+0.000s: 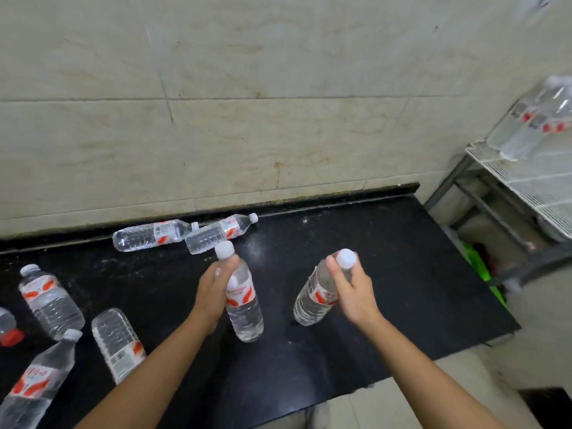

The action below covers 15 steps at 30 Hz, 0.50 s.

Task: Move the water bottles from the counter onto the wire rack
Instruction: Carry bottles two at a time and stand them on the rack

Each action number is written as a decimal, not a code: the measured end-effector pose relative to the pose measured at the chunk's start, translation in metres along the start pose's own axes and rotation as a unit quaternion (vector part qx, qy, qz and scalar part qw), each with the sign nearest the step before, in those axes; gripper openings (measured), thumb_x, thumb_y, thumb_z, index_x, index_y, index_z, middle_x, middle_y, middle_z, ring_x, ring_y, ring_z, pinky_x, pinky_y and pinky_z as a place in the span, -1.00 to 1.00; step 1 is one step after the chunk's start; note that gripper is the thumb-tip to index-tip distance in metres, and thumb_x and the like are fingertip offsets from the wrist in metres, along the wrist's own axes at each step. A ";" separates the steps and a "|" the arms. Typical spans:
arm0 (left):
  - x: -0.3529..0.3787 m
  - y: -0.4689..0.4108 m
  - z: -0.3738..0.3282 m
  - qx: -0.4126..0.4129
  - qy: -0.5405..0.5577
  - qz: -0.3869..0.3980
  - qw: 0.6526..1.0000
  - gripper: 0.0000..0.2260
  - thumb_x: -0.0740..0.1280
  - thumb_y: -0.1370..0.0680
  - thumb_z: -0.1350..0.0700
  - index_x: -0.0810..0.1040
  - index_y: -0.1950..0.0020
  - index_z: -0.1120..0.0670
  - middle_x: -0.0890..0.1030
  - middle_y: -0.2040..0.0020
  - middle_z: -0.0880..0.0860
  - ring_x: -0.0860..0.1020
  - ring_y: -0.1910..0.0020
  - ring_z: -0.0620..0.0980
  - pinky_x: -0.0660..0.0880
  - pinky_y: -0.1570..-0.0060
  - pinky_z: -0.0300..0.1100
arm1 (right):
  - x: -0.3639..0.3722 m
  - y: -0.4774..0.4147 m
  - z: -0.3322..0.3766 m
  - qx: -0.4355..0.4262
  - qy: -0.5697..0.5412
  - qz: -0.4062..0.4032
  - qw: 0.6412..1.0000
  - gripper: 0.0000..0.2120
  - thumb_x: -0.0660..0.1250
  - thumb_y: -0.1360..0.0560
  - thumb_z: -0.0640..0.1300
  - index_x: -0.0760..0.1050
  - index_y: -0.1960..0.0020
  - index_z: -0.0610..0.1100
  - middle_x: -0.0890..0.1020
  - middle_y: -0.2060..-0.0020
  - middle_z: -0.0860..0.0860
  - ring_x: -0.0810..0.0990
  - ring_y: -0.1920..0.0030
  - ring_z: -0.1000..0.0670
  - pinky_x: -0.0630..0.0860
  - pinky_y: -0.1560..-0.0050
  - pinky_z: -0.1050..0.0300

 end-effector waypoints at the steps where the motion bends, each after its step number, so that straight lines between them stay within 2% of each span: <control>1: 0.021 0.001 -0.009 0.001 0.016 0.019 1.000 -0.44 0.40 -0.35 -0.29 0.59 -0.04 0.18 0.70 0.08 0.18 0.67 0.11 0.13 0.58 0.06 0.00 | -0.019 0.004 0.005 -0.007 -0.026 -0.036 0.999 -0.69 0.33 -0.56 0.23 0.52 -0.08 0.01 0.68 0.09 0.10 0.65 0.02 0.12 0.53 -0.09 0.08; 3: 0.064 0.006 -0.027 0.005 0.045 0.043 0.998 -0.62 0.40 -0.49 -0.16 0.58 0.00 0.17 0.69 0.17 0.16 0.67 0.21 0.11 0.58 0.11 -0.02 | -0.058 0.012 0.010 -0.010 -0.080 -0.096 0.992 -0.59 0.33 -0.46 0.33 0.57 -0.01 0.00 0.70 0.10 0.05 0.68 0.01 0.06 0.58 -0.07 0.05; 5: 0.109 0.015 -0.044 0.016 0.051 0.068 0.996 -0.75 0.35 -0.59 -0.04 0.56 0.03 0.15 0.68 0.23 0.12 0.66 0.26 0.06 0.58 0.15 -0.04 | -0.098 0.019 0.010 -0.005 -0.139 -0.145 0.980 -0.53 0.35 -0.41 0.35 0.58 0.04 -0.06 0.71 0.10 -0.09 0.71 0.02 -0.11 0.61 -0.07 -0.11; 7: 0.156 0.030 -0.061 0.042 0.032 0.098 0.994 -0.76 0.34 -0.61 -0.04 0.55 0.05 0.14 0.67 0.23 0.12 0.66 0.27 0.06 0.58 0.17 -0.05 | -0.140 0.026 0.008 -0.009 -0.184 -0.185 0.965 -0.47 0.38 -0.41 0.31 0.55 0.07 -0.19 0.67 0.12 -0.24 0.69 0.07 -0.20 0.59 -0.06 -0.23; 8: 0.180 0.040 -0.068 0.055 0.020 0.114 0.992 -0.76 0.34 -0.60 -0.04 0.55 0.05 0.14 0.67 0.23 0.12 0.66 0.27 0.06 0.58 0.21 -0.08 | -0.161 0.031 0.007 -0.015 -0.197 -0.201 0.959 -0.45 0.39 -0.41 0.30 0.54 0.08 -0.23 0.65 0.12 -0.28 0.67 0.11 -0.19 0.58 -0.05 -0.26; 11: 0.249 0.074 -0.083 0.095 0.003 0.162 0.982 -0.68 0.39 -0.55 -0.13 0.53 0.08 0.14 0.65 0.25 0.12 0.65 0.29 0.05 0.58 0.30 -0.13 | -0.225 0.045 -0.008 -0.026 -0.200 -0.244 0.949 -0.46 0.41 -0.38 0.29 0.51 0.18 -0.23 0.63 0.26 -0.22 0.59 0.22 -0.09 0.56 0.09 -0.19; 13: 0.294 0.096 -0.081 0.103 -0.005 0.186 0.977 -0.59 0.42 -0.40 -0.25 0.53 0.15 0.10 0.64 0.27 0.13 0.64 0.29 0.09 0.58 0.24 -0.06 | -0.272 0.057 -0.022 -0.035 -0.186 -0.267 0.945 -0.43 0.42 -0.35 0.32 0.47 0.25 -0.23 0.56 0.37 -0.11 0.51 0.29 -0.04 0.47 0.17 -0.07; 15: 0.340 0.118 -0.075 0.114 -0.011 0.196 0.974 -0.55 0.42 -0.31 -0.30 0.52 0.19 0.09 0.64 0.27 0.15 0.63 0.27 0.13 0.56 0.16 0.03 | -0.321 0.071 -0.041 -0.040 -0.179 -0.287 0.940 -0.43 0.43 -0.34 0.31 0.48 0.26 -0.24 0.54 0.40 -0.10 0.49 0.31 -0.02 0.44 0.21 -0.03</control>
Point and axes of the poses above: each hand's wrist, its own y-axis away from the middle knuckle, its own x-axis out of the palm, z = x × y, the point moved 8 cm from there along -y, towards the middle knuckle
